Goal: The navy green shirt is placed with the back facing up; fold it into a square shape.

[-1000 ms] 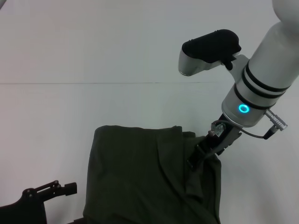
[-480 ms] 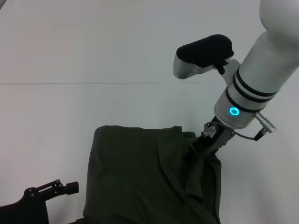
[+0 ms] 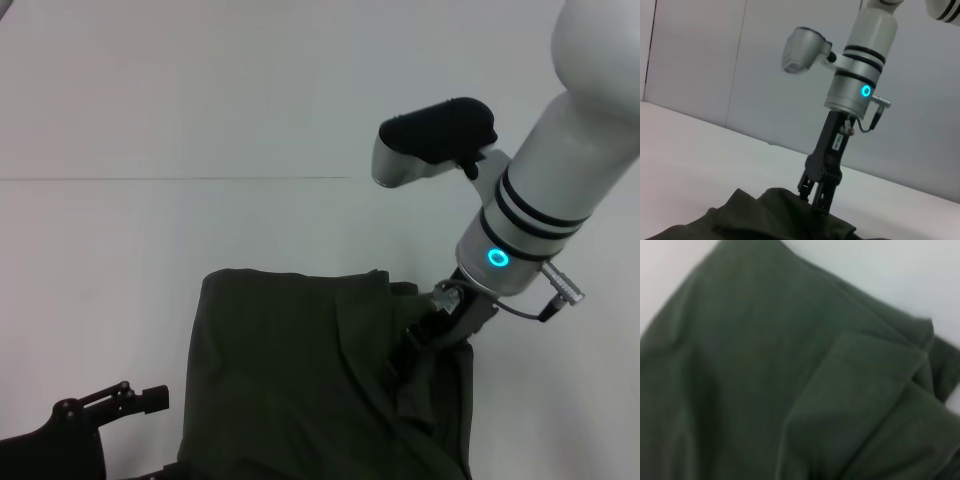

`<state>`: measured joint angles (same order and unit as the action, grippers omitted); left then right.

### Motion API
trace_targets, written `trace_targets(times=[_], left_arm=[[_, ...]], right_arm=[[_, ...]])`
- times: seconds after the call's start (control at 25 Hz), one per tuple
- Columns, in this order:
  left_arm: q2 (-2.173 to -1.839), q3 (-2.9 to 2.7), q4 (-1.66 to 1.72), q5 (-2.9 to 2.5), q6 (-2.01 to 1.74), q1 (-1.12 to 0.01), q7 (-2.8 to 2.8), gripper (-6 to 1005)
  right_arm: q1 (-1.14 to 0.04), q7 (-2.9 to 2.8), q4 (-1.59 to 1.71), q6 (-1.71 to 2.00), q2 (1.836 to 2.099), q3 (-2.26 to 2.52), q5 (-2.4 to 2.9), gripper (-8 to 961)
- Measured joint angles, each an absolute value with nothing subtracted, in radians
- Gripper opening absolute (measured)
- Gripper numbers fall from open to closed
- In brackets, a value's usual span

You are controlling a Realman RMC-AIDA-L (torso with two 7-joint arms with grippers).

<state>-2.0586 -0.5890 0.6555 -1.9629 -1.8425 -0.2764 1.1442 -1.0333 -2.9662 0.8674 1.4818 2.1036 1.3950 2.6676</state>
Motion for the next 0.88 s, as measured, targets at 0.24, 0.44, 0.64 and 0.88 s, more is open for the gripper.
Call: trace_targets(times=[0.24, 0.44, 0.64, 0.88], left_arm=[[-2.058, -0.589, 0.655, -1.961, -1.842, -0.279, 1.146, 887], [-2.058, -0.589, 0.645, -1.96, -1.842, -0.285, 1.146, 887], [-2.058, -0.589, 0.644, -1.96, -1.841, -0.287, 1.146, 887], [-2.058, -0.589, 0.643, -1.96, -1.841, -0.287, 1.146, 887]], right_arm=[[-1.007, -2.964, 0.854, 1.492, 2.1, 1.396, 2.667, 781], [-0.985, -2.955, 0.857, 1.498, 2.097, 1.39, 2.672, 778], [-0.964, -2.934, 0.857, 1.497, 2.09, 1.363, 2.676, 775], [-0.945, -2.909, 0.859, 1.49, 2.088, 1.314, 2.707, 773]])
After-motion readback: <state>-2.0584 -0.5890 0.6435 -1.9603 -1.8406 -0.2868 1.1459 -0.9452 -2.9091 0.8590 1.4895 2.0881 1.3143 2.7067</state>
